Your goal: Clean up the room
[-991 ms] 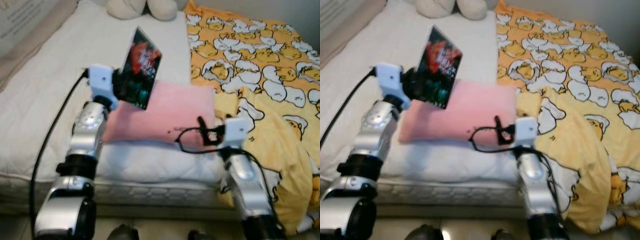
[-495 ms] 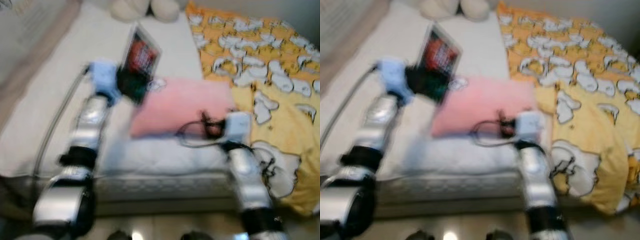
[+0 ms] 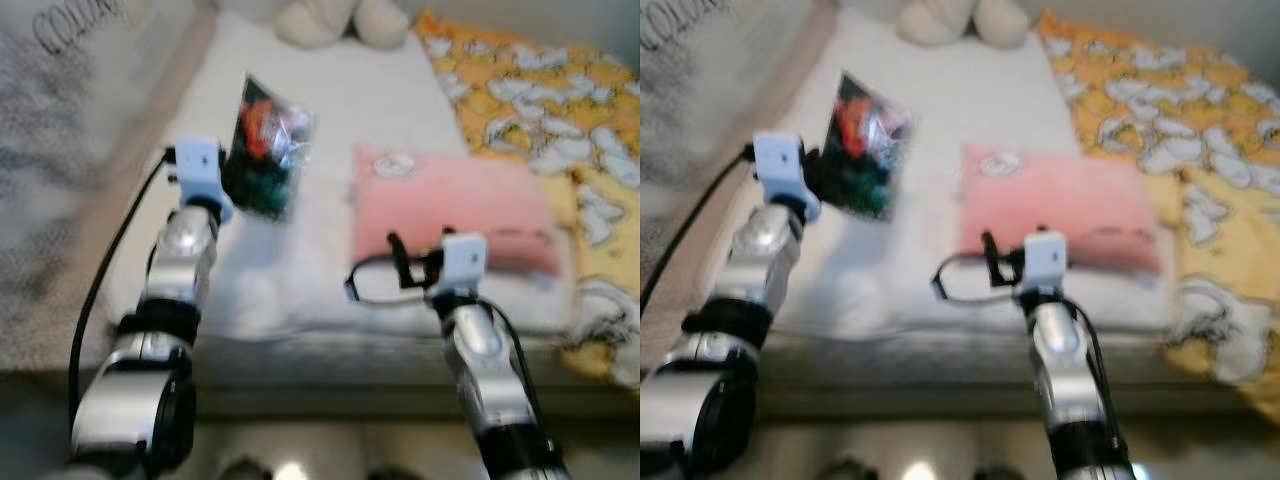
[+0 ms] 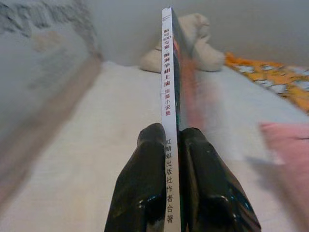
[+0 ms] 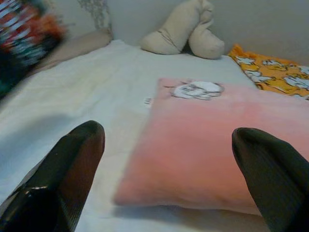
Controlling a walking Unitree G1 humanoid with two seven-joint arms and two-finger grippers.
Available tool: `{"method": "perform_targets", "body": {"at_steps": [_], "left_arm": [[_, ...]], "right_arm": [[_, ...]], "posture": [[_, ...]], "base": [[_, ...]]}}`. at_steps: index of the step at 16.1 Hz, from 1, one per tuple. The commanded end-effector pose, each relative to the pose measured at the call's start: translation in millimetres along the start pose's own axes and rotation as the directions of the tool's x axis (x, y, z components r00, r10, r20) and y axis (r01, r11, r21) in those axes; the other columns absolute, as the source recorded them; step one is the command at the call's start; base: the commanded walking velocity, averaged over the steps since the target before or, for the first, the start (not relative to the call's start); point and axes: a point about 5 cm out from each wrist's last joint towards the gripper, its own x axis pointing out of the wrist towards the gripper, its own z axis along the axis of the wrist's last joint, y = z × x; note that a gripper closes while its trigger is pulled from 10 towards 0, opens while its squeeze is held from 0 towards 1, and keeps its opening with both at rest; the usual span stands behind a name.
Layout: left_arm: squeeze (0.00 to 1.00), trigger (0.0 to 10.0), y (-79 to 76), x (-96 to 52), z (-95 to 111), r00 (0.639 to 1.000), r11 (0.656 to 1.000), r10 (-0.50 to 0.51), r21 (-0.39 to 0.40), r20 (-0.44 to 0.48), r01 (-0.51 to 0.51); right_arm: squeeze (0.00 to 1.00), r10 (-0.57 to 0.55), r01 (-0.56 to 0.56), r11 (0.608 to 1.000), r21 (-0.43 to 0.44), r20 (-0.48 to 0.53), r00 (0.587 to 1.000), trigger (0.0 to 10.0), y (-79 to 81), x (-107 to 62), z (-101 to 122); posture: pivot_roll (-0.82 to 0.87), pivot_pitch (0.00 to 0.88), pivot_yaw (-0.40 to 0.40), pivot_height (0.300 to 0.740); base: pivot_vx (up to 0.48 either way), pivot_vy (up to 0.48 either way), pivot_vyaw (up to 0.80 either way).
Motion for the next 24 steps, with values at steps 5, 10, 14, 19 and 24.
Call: {"method": "perform_targets", "body": {"at_steps": [5, 10, 14, 19, 24], "left_arm": [[0.00, 10.0, -22.5, 10.4, 19.2, 0.994, 0.997, -0.082, 0.005, 0.073, 0.082], [0.00, 10.0, -34.1, 12.6, 20.8, 0.990, 0.993, -0.115, -0.002, 0.078, 0.115], [0.00, 10.0, -77.0, 23.4, 24.8, 0.972, 0.949, -0.236, -0.217, 0.001, 0.230], [0.00, 10.0, -117.5, 19.7, -1.2, 0.932, 0.630, -0.321, -0.773, -0.169, 0.077], [0.00, 10.0, -61.2, -21.7, -87.4, 0.870, 0.668, -0.065, -0.669, -0.489, -0.326]], "right_arm": [[0.00, -0.021, 0.021, 1.000, -0.012, 0.000, 1.000, 10.0, -8.6, -4.6, -0.5], [0.00, -0.011, 0.011, 1.000, -0.013, -0.003, 1.000, 10.0, -7.7, -5.4, -0.9], [0.00, 0.011, -0.012, 1.000, -0.012, -0.022, 1.000, 10.0, -4.2, -11.8, -4.3], [0.00, 0.052, -0.058, 0.995, -0.076, -0.088, 0.995, 10.0, -15.6, -52.3, -3.1], [0.00, 0.078, -0.095, 0.991, -0.095, -0.162, 0.984, 10.0, -21.1, -83.7, 1.4]], "posture": [[-0.02, 0.015, -0.042, 0.740], [-0.02, 0.021, -0.042, 0.740], [-0.03, 0.053, -0.058, 0.740], [-0.22, 0.173, -0.106, 0.740], [-0.28, 0.237, -0.166, 0.740]], "base": [[0.355, 0.000, 0.00], [0.480, 0.000, 0.00], [0.240, 0.000, 0.00], [0.000, 0.000, 0.00], [0.000, 0.000, 0.00]]}}
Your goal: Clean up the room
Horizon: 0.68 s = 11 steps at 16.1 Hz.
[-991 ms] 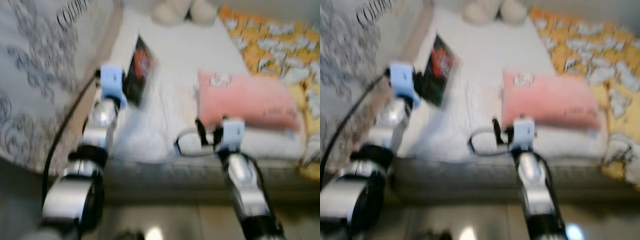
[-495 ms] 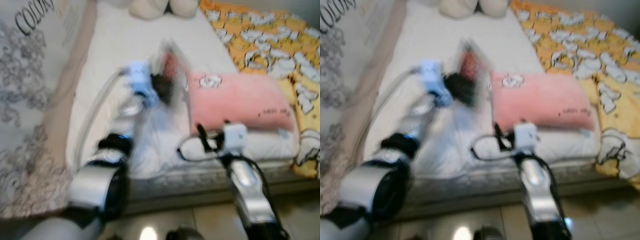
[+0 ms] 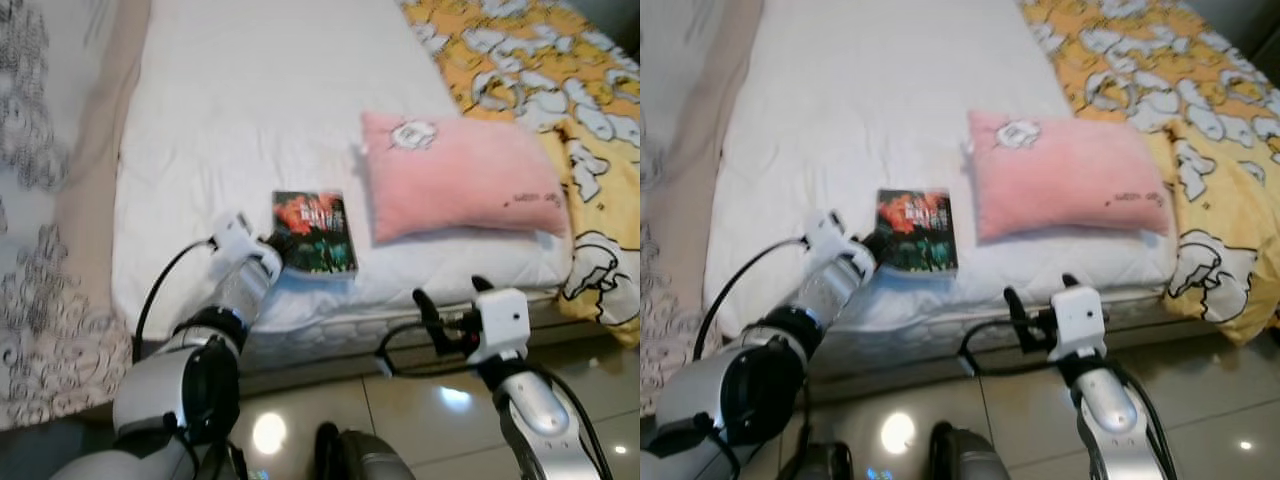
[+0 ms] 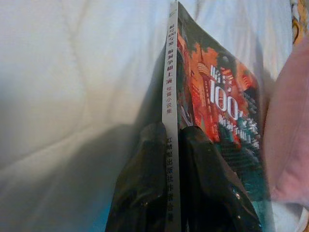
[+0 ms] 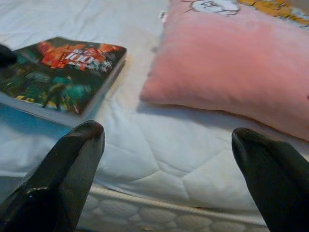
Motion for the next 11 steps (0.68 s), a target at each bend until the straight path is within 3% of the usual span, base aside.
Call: {"method": "perform_targets", "body": {"at_steps": [1, 3, 4, 7, 9, 11], "left_arm": [[0.00, 10.0, 2.6, -0.4, -4.1, 0.999, 0.999, 0.041, -0.033, -0.001, -0.041], [0.00, 10.0, 8.4, -0.9, 5.2, 0.994, 0.992, 0.093, -0.090, 0.060, -0.087], [0.00, 10.0, 8.4, -0.7, 17.6, 0.990, 0.993, 0.096, -0.078, 0.108, -0.088], [0.00, 10.0, 10.4, -2.0, 47.8, 0.974, 0.991, 0.104, 0.063, 0.204, -0.119], [0.00, 10.0, 17.3, -5.2, 67.4, 0.956, 0.967, 0.119, 0.187, 0.267, -0.173], [0.00, 10.0, 31.2, -9.4, 77.8, 0.942, 0.943, 0.156, 0.238, 0.298, -0.232]], "right_arm": [[0.00, 0.014, -0.014, 1.000, -0.005, -0.007, 1.000, 10.0, -0.7, -5.2, 3.5], [0.00, 0.030, -0.030, 1.000, -0.005, -0.020, 0.999, 10.0, 2.3, -7.6, 7.0], [0.00, 0.034, -0.035, 0.999, -0.003, -0.020, 0.999, 10.0, 3.6, -6.3, 8.6], [0.00, 0.044, -0.043, 0.999, 0.003, -0.028, 0.999, 10.0, 5.3, -3.8, 9.1], [0.00, 0.055, -0.055, 0.998, 0.011, -0.033, 0.998, 10.0, 8.2, -1.9, 9.1], [0.00, 0.064, -0.063, 0.998, 0.015, -0.037, 0.997, 10.0, 9.4, -0.5, 9.0]], "posture": [[-0.29, 0.240, -0.171, 0.740], [-0.28, 0.244, -0.177, 0.740], [-0.28, 0.243, -0.177, 0.740], [-0.25, 0.239, -0.181, 0.740], [-0.23, 0.237, -0.184, 0.740], [-0.22, 0.236, -0.188, 0.740]], "base": [[0.000, 0.000, 0.00], [0.000, 0.000, 0.00], [0.000, 0.000, 0.00], [0.000, 0.000, 0.00], [0.000, 0.000, 0.00], [0.000, 0.000, 0.00]]}}
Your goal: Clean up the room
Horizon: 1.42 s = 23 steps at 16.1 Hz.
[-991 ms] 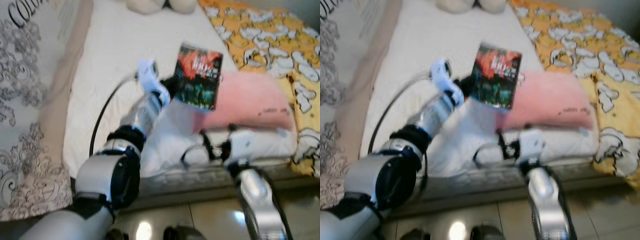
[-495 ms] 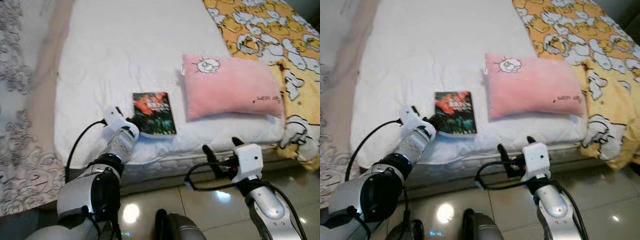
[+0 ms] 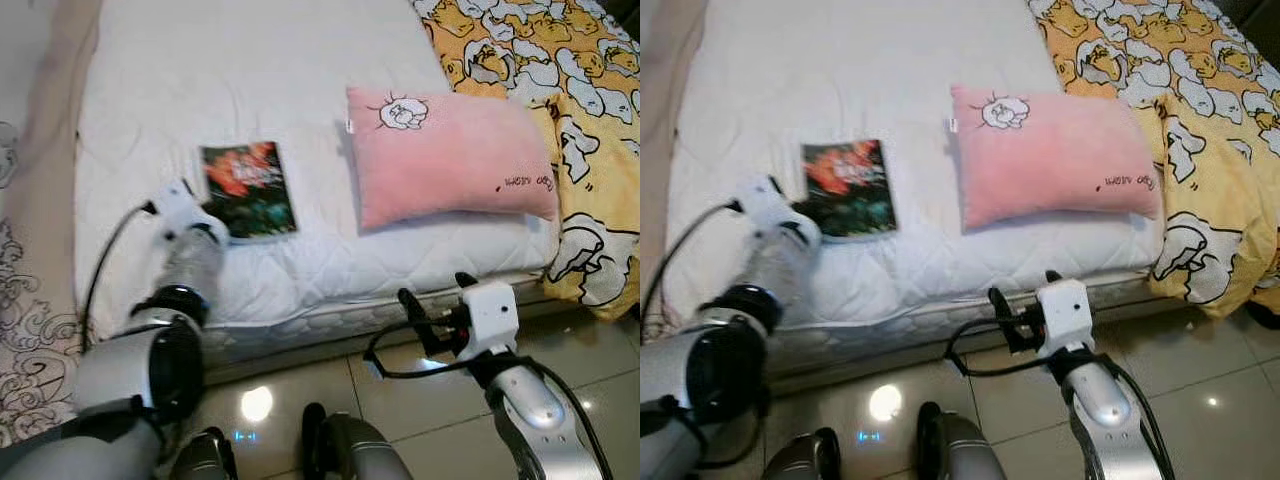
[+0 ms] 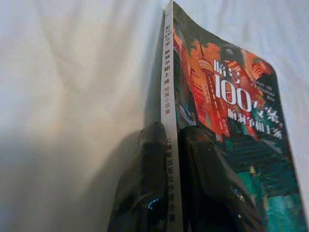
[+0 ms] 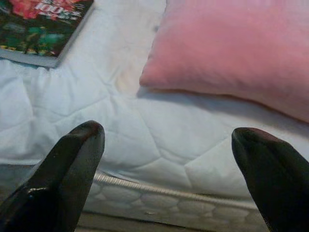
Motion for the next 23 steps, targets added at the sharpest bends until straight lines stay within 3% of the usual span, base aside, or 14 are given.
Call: {"method": "perform_targets", "body": {"at_steps": [1, 3, 6, 9, 10, 11, 18, 19, 20, 22, 23], "left_arm": [[0.00, 10.0, 12.5, -2.8, -11.0, 0.998, 0.998, 0.048, 0.052, -0.030, -0.046], [0.00, 10.0, 19.4, -4.1, -15.1, 0.997, 0.995, 0.055, 0.086, -0.045, -0.051], [0.00, 10.0, 27.7, -3.6, -10.1, 0.998, 0.975, 0.053, 0.219, -0.044, -0.043], [0.00, 10.0, 22.9, -1.6, -2.4, 0.999, 0.947, 0.001, 0.320, -0.036, 0.011], [0.35, 10.0, 20.1, -1.2, -1.5, 0.999, 0.948, -0.015, 0.316, -0.039, 0.027], [1.00, 10.0, 14.7, -1.0, -2.7, 0.998, 0.941, -0.045, 0.334, -0.053, 0.060], [1.00, 10.0, 19.3, -2.0, -3.8, 0.996, 0.907, -0.066, 0.413, -0.059, 0.085], [1.00, 10.0, 25.0, -1.1, 7.8, 0.998, 0.865, -0.062, 0.498, -0.010, 0.059], [1.00, 10.0, 25.7, -0.7, 12.2, 0.998, 0.849, -0.066, 0.526, 0.006, 0.053], [1.00, 10.0, 14.4, 0.9, 50.5, 0.973, 0.755, -0.187, 0.654, 0.138, 0.052], [1.00, 10.0, 5.1, -1.8, 54.8, 0.947, 0.727, -0.277, 0.680, 0.161, 0.097]], "right_arm": [[0.00, 0.007, -0.007, 1.000, 0.005, -0.035, 0.999, 10.0, -1.1, -3.6, -5.8], [0.00, 0.010, -0.010, 1.000, 0.006, -0.039, 0.999, 10.0, -1.2, -3.5, -6.8], [0.00, 0.017, -0.017, 1.000, 0.009, -0.044, 0.999, 10.0, -0.5, -2.6, -7.7], [0.00, 0.023, -0.022, 1.000, 0.012, -0.050, 0.998, 10.0, 0.8, -2.6, -9.2], [0.00, 0.025, -0.024, 1.000, 0.012, -0.051, 0.998, 10.0, 1.2, -2.3, -9.6], [0.00, 0.026, -0.026, 1.000, 0.013, -0.050, 0.998, 10.0, 1.9, -1.4, -9.4], [0.00, 0.024, -0.023, 0.999, 0.023, -0.047, 0.999, 10.0, 3.5, 5.8, -12.0], [0.00, 0.024, -0.023, 0.999, 0.029, -0.037, 0.999, 10.0, 4.7, 9.3, -11.2], [0.00, 0.024, -0.023, 0.999, 0.030, -0.034, 0.999, 10.0, 5.1, 10.4, -11.0], [0.00, 0.009, -0.009, 0.999, 0.038, -0.010, 1.000, 10.0, 4.7, 15.1, -9.5], [0.00, -0.014, 0.013, 0.998, 0.055, 0.013, 1.000, 10.0, 1.6, 17.5, -6.7]], "posture": [[-0.20, 0.236, -0.191, 0.740], [-0.20, 0.237, -0.192, 0.740], [-0.19, 0.232, -0.195, 0.740], [-0.19, 0.231, -0.197, 0.740], [-0.18, 0.229, -0.197, 0.740], [-0.18, 0.228, -0.196, 0.740], [-0.15, 0.197, -0.174, 0.740], [-0.14, 0.182, -0.165, 0.740], [-0.14, 0.182, -0.165, 0.740], [-0.11, 0.139, -0.139, 0.740], [-0.10, 0.124, -0.128, 0.740]], "base": [[0.000, 0.000, 0.00], [0.000, 0.000, 0.00], [0.000, 0.000, 0.00], [0.000, 0.000, 0.00], [0.000, 0.000, 0.00], [0.000, 0.000, 0.00], [0.000, 0.000, 0.00], [0.000, 0.000, 0.00], [0.000, 0.000, 0.00], [0.000, 0.000, 0.00], [0.000, 0.000, 0.00]]}}
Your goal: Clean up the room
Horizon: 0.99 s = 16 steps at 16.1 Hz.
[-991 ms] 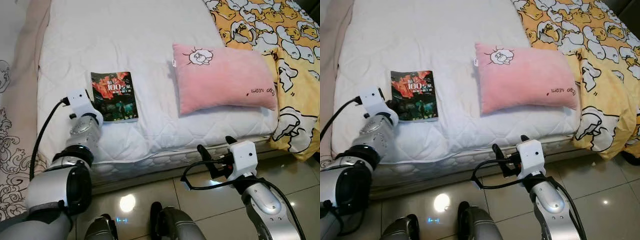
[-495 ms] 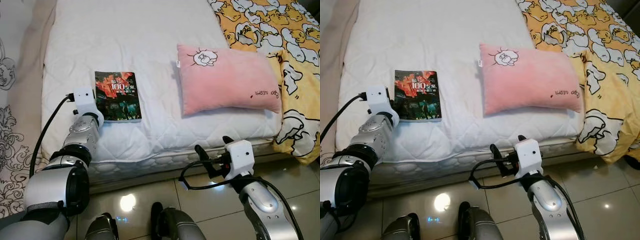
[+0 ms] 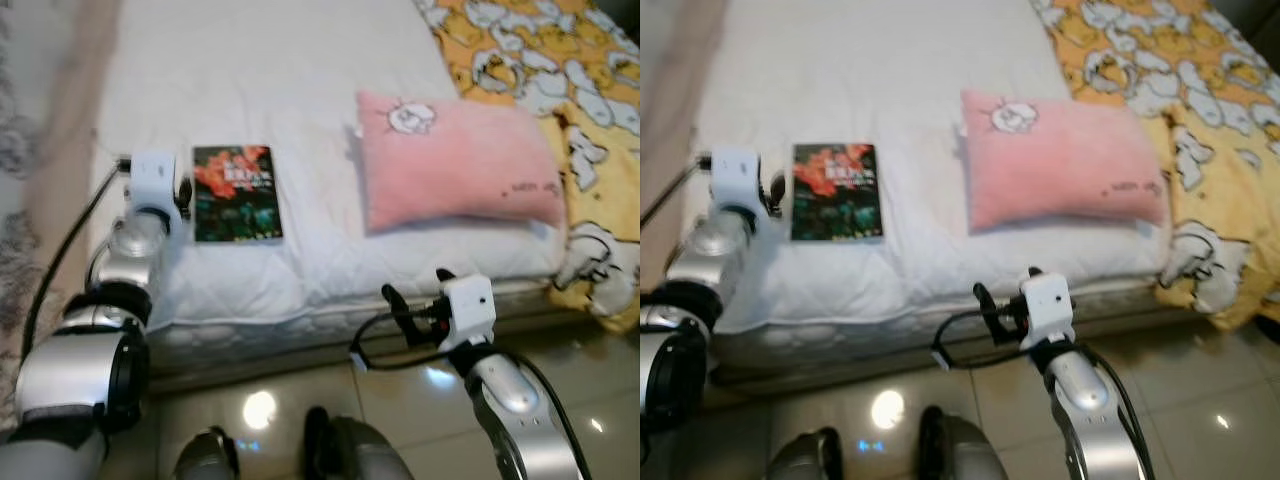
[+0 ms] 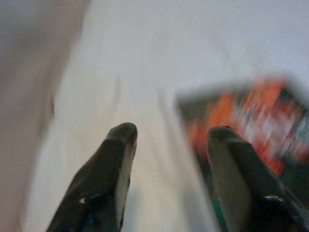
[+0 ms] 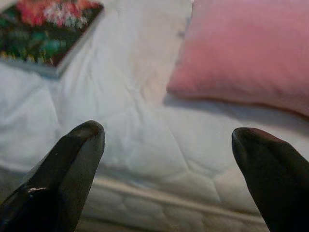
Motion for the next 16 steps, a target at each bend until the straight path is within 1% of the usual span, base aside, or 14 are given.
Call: {"method": "perform_targets", "body": {"at_steps": [1, 2, 3, 4, 5, 6, 7, 8, 10, 11, 12, 13, 16], "left_arm": [[1.00, 10.0, -18.1, -2.0, 8.5, 0.990, 0.994, -0.108, 0.026, 0.095, 0.106], [1.00, 10.0, -25.6, -6.2, 9.8, 0.980, 0.990, -0.138, 0.011, 0.141, 0.138], [0.08, 10.0, -41.6, -16.9, 10.5, 0.963, 0.983, -0.171, -0.024, 0.210, 0.180], [0.00, 10.0, -58.0, -30.8, 13.0, 0.945, 0.972, -0.180, -0.098, 0.274, 0.213], [0.00, 10.0, -66.4, -38.3, 13.7, 0.941, 0.968, -0.170, -0.131, 0.292, 0.216], [0.00, 10.0, -75.0, -43.8, 10.5, 0.946, 0.964, -0.154, -0.166, 0.286, 0.207], [0.00, 10.0, -88.2, -48.9, -1.6, 0.963, 0.962, -0.126, -0.210, 0.240, 0.178], [0.00, 10.0, -96.5, -51.2, -11.5, 0.972, 0.957, -0.116, -0.239, 0.203, 0.164], [0.00, 10.0, -109.2, -57.5, -29.4, 0.988, 0.951, -0.091, -0.285, 0.123, 0.123], [0.00, 10.0, -111.7, -56.7, -28.0, 0.989, 0.946, -0.091, -0.302, 0.113, 0.121], [0.00, 10.0, -120.0, -56.6, -19.3, 0.979, 0.944, -0.153, -0.272, 0.136, 0.185], [0.00, 10.0, -125.4, -55.5, -9.7, 0.971, 0.941, -0.179, -0.260, 0.157, 0.216], [0.00, 10.0, -127.2, -49.8, -3.2, 0.972, 0.946, -0.163, -0.255, 0.167, 0.202]], "right_arm": [[0.00, -0.052, 0.052, 0.999, 0.015, 0.027, 0.998, 10.0, -11.4, 0.5, 2.4], [0.00, -0.066, 0.065, 0.998, 0.017, 0.042, 0.997, 10.0, -13.9, 3.1, 4.7], [0.00, -0.085, 0.084, 0.996, 0.018, 0.065, 0.994, 10.0, -17.6, 10.2, 8.0], [0.00, -0.098, 0.097, 0.995, 0.021, 0.084, 0.992, 10.0, -19.4, 17.7, 10.7], [0.00, -0.105, 0.104, 0.994, 0.022, 0.095, 0.990, 10.0, -20.3, 22.2, 12.1], [0.00, -0.116, 0.114, 0.993, 0.026, 0.104, 0.988, 10.0, -20.8, 27.6, 13.5], [0.00, -0.130, 0.126, 0.991, 0.038, 0.117, 0.985, 10.0, -19.9, 36.4, 15.5], [0.00, -0.129, 0.125, 0.991, 0.040, 0.119, 0.984, 10.0, -17.1, 39.1, 15.2], [0.00, -0.138, 0.135, 0.990, 0.036, 0.110, 0.984, 10.0, -14.6, 37.9, 8.5], [0.00, -0.208, 0.201, 0.976, 0.082, 0.082, 0.975, 10.0, -21.9, 34.9, 1.6], [0.00, -0.269, 0.262, 0.959, 0.109, 0.049, 0.962, 10.0, -27.7, 34.7, -5.0], [0.00, -0.263, 0.257, 0.962, 0.092, 0.058, 0.963, 10.0, -26.8, 36.3, -6.0], [0.00, -0.267, 0.262, 0.962, 0.079, 0.074, 0.961, 10.0, -30.1, 38.6, -4.5]], "posture": [[-0.08, 0.108, -0.117, 0.740], [-0.07, 0.097, -0.113, 0.740], [-0.03, 0.072, -0.102, 0.740], [-0.02, 0.065, -0.096, 0.740], [0.00, 0.054, -0.091, 0.740], [0.02, 0.043, -0.084, 0.740], [0.02, 0.036, -0.077, 0.740], [0.02, 0.032, -0.072, 0.740], [0.00, 0.021, -0.068, 0.740], [-0.01, 0.022, -0.062, 0.740], [-0.02, 0.022, -0.061, 0.740], [-0.02, 0.019, -0.056, 0.740], [-0.02, 0.018, -0.054, 0.740]], "base": [[0.000, 0.000, 0.00], [0.000, 0.000, 0.00], [0.000, 0.000, 0.00], [0.000, 0.000, 0.00], [0.000, 0.000, 0.00], [0.000, -0.465, 0.00], [0.000, -0.465, 0.00], [0.000, -0.461, 0.00], [0.000, -0.461, 0.00], [0.000, -0.461, 0.00], [0.000, -0.446, 0.00], [0.000, -0.446, 0.00], [0.000, -0.446, 0.00]]}}
